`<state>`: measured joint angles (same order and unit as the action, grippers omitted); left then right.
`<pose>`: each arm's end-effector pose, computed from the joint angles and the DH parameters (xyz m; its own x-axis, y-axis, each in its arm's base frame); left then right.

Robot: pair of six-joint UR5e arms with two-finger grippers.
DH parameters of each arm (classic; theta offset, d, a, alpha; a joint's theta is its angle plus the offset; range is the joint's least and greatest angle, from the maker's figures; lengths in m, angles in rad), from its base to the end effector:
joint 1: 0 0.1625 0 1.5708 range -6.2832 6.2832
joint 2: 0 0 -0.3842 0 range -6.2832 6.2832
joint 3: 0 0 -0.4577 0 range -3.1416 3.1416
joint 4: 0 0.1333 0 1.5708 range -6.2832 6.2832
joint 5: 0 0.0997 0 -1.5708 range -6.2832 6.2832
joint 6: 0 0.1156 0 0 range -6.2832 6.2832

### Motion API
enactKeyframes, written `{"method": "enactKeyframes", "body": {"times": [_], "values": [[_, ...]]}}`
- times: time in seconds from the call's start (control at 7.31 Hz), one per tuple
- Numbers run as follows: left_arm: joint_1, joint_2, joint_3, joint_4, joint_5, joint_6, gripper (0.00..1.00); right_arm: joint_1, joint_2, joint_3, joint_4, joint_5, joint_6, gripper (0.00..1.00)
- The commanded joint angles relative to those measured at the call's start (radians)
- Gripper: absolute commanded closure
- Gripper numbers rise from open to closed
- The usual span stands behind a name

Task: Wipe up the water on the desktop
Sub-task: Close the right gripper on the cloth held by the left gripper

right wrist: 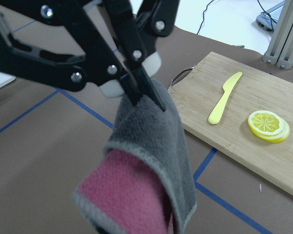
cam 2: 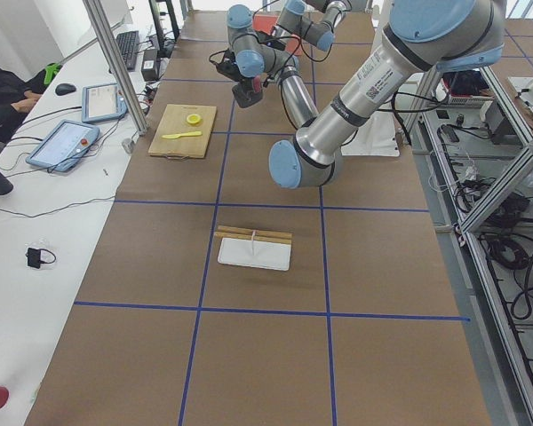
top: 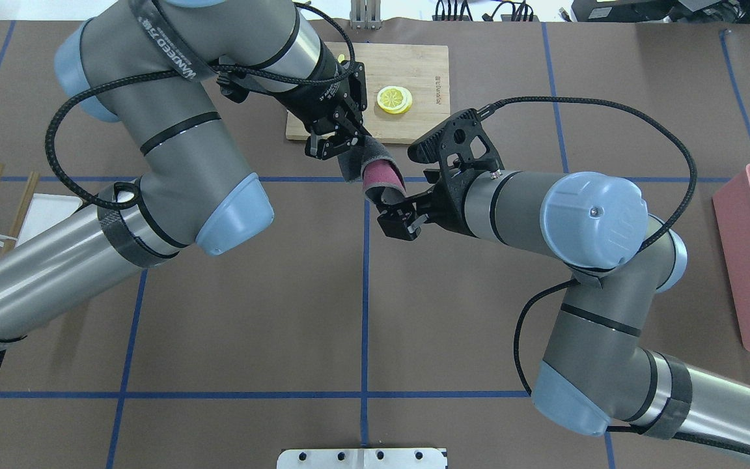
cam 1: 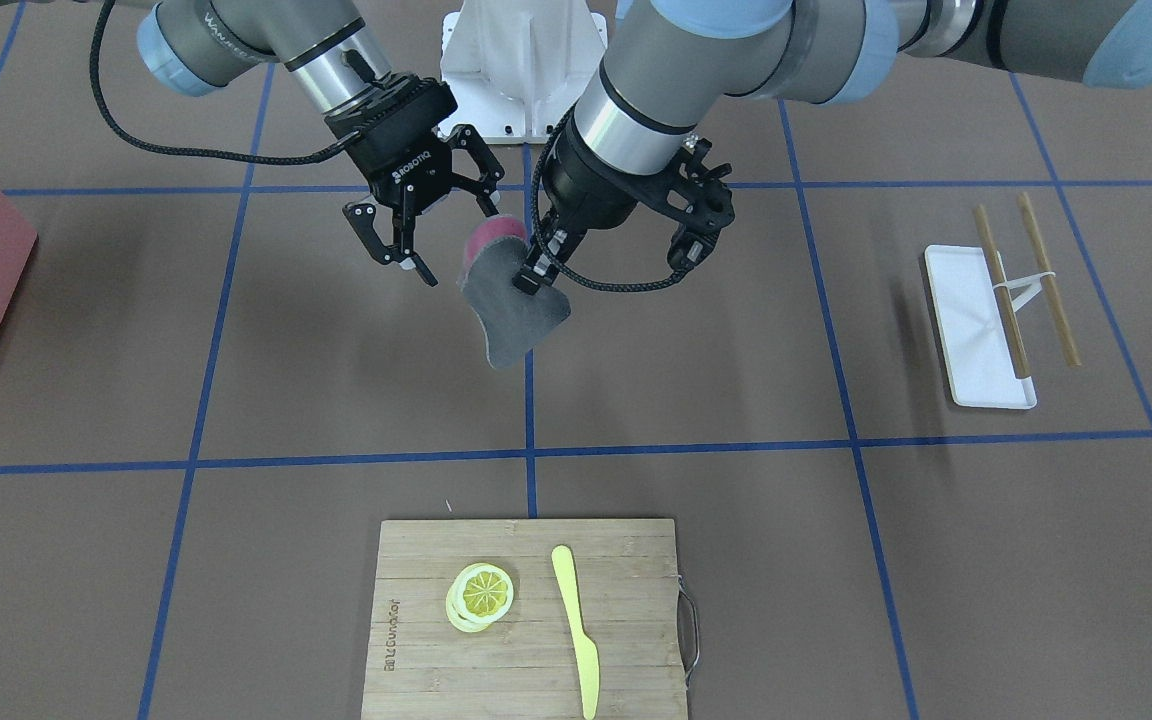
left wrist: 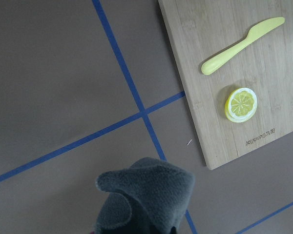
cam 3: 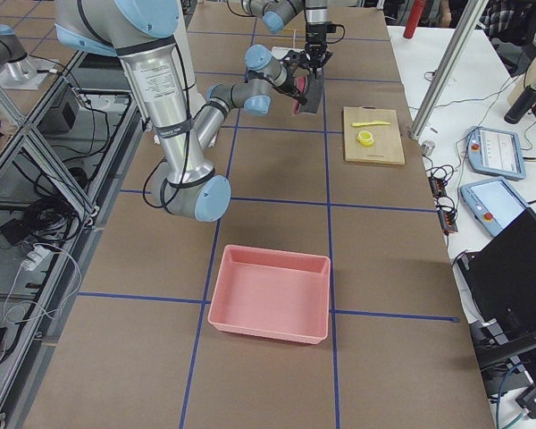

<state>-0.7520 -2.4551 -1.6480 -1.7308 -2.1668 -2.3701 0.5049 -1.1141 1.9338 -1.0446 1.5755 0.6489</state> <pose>0.4562 -0.5203 -0.0176 0.0806 -0.8877 -0.4532 0.3641 0.4495 -0.8157 -0.4755 -0.4145 0.1014 0.5002 -0.6339 0.5899 -0.1344 0.6162 0.7761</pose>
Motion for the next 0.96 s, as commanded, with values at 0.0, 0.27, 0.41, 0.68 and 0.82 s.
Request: {"method": "enactKeyframes", "body": {"times": [0.0, 0.27, 0.41, 0.68, 0.82], "values": [[0.013, -0.002, -0.003, 0.001, 0.002, 0.0, 1.0, 0.0, -0.001, 0.001, 0.0, -0.002, 0.0, 0.13], [0.02, 0.001, 0.007, -0.001, 0.01, 0.002, 1.0, -0.003, -0.003, 0.001, 0.002, 0.0, 0.0, 0.41], [0.02, 0.005, 0.008, -0.003, 0.01, 0.005, 1.0, -0.002, -0.004, 0.002, 0.002, 0.0, 0.0, 0.52], [0.02, 0.01, 0.008, -0.003, 0.01, 0.037, 1.0, -0.003, -0.003, 0.002, 0.002, 0.0, 0.0, 0.79], [0.02, 0.005, 0.008, -0.003, 0.009, 0.037, 1.0, -0.003, 0.0, 0.002, 0.002, 0.0, 0.002, 0.8]]}}
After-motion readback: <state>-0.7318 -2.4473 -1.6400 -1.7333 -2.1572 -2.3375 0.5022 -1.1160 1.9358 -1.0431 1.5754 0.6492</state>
